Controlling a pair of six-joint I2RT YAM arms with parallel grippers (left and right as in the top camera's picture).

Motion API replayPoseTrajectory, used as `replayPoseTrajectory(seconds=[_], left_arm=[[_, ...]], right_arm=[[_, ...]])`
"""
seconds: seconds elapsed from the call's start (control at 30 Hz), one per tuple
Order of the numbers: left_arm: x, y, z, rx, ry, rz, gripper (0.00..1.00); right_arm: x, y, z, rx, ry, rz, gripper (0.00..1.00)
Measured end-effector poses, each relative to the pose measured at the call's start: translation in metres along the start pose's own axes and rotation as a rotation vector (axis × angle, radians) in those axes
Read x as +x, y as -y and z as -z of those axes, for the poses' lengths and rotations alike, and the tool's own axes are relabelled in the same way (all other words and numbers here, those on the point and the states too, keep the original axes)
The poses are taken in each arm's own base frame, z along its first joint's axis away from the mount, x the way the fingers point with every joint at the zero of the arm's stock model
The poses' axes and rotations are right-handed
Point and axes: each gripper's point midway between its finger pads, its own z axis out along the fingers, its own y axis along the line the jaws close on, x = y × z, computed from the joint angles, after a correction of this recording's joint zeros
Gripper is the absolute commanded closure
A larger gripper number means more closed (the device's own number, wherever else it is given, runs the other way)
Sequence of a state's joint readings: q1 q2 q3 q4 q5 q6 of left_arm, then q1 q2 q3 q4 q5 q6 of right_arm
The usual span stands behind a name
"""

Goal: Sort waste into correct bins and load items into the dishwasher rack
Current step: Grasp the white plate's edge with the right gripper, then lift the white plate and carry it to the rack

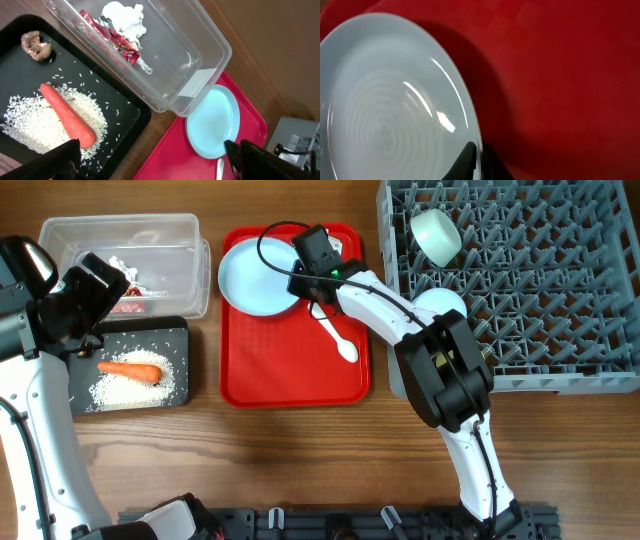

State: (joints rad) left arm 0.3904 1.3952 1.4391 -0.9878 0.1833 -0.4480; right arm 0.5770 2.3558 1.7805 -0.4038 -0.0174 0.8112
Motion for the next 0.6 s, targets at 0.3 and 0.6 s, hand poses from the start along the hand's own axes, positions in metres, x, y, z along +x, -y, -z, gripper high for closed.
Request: replayPoseTrajectory(seconds=[0.3, 0.6], left_arm=[[0.0, 0.0, 0.0, 0.0, 0.0, 0.0, 0.0], [0.0, 0.0, 0.0, 0.0, 0.0, 0.0, 0.0]], right_arm=[[-0.009, 0.009, 0.0, -0.005, -0.005, -0.018, 0.96], [-0.063, 0.027, 0.045, 0.048, 0.121, 0.131, 0.96]])
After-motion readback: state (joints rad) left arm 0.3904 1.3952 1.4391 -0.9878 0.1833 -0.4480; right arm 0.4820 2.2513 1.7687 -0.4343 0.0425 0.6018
